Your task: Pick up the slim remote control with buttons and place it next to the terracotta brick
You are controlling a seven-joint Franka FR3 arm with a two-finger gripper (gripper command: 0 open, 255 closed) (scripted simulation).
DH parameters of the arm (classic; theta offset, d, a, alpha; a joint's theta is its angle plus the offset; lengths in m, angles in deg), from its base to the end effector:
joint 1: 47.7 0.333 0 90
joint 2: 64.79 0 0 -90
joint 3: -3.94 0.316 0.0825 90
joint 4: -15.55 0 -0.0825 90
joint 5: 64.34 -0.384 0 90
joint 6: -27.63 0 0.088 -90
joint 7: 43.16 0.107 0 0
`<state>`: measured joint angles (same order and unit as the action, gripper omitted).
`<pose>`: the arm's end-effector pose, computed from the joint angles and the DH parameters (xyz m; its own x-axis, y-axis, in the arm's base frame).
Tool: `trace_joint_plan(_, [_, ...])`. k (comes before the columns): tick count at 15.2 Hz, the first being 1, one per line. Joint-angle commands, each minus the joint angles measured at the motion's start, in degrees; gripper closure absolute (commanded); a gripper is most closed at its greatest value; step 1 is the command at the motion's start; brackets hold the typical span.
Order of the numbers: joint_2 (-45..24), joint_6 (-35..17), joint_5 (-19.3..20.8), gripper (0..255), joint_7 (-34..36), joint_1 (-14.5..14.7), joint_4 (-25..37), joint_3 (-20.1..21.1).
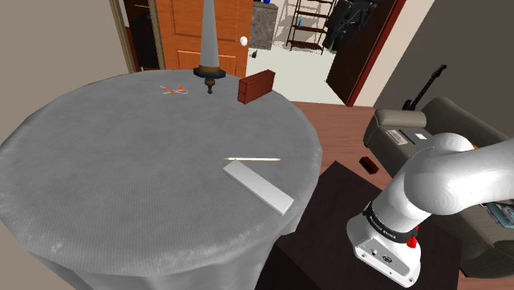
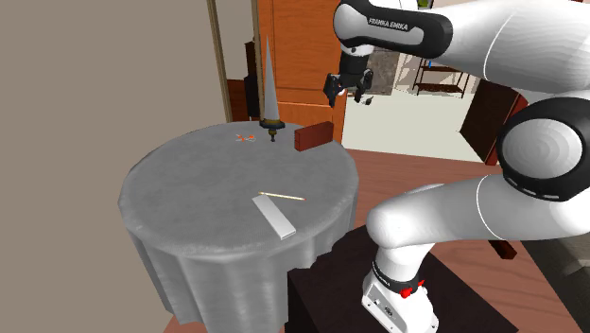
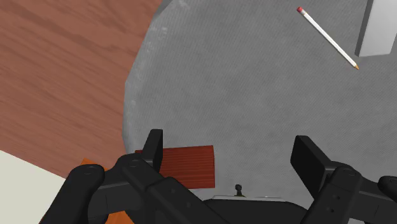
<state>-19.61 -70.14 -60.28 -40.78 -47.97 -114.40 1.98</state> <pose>0.3182 -0.0235 0.6468 0.9719 -0.0654 0.2262 -0.0756 -0.9965 0.0369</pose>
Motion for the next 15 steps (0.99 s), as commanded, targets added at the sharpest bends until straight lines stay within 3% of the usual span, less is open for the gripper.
trace_joint_plan(1, [0.00, 0.00, 0.00, 0, 0.00, 0.00, 0.00, 0.00])
trace_joint_plan(15, [-2.02, -12.04, -8.40, 0, 13.14, 5.28, -16.05, 11.78])
